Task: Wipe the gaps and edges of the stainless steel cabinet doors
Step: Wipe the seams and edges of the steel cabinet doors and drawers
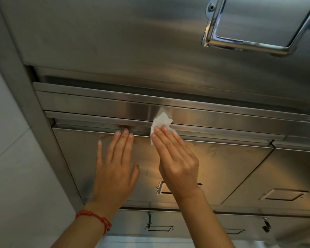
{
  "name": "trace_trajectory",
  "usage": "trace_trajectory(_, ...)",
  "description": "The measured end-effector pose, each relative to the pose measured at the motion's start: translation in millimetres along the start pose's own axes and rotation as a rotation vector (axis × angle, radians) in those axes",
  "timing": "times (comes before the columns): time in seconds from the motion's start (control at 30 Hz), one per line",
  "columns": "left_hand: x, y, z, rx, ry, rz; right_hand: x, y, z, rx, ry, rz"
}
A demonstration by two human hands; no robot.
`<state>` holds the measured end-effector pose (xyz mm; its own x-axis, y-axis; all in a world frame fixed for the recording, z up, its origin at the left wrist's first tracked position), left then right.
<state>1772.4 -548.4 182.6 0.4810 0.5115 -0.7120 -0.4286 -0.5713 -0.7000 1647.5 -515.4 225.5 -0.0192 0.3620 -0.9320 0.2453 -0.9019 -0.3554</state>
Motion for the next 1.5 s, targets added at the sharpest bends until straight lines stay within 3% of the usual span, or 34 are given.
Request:
trace_trajectory(1.0,-1,1,2,-0.007,-0.034,-0.033,9,-33,47,0.109,0.088,0.015)
trace_trajectory(1.2,-1,2,2,-0.009,-0.036,-0.049,6,-26,37,0.081,0.009,-0.014)
trace_trajectory(1.5,0,1,0,-0.015,-0.024,-0.047,10,-33,48,0.113,0.105,0.020)
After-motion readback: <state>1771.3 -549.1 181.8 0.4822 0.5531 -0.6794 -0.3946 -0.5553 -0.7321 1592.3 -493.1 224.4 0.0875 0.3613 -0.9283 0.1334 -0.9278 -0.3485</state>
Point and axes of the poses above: each hand's wrist, its own x-axis away from the middle knuckle, its own y-axis out of the palm, z = x × y, the point moved 4 cm from there along -x, towards the middle knuckle, and after that the axes turned 14 degrees about y, right-handed, at the moved point
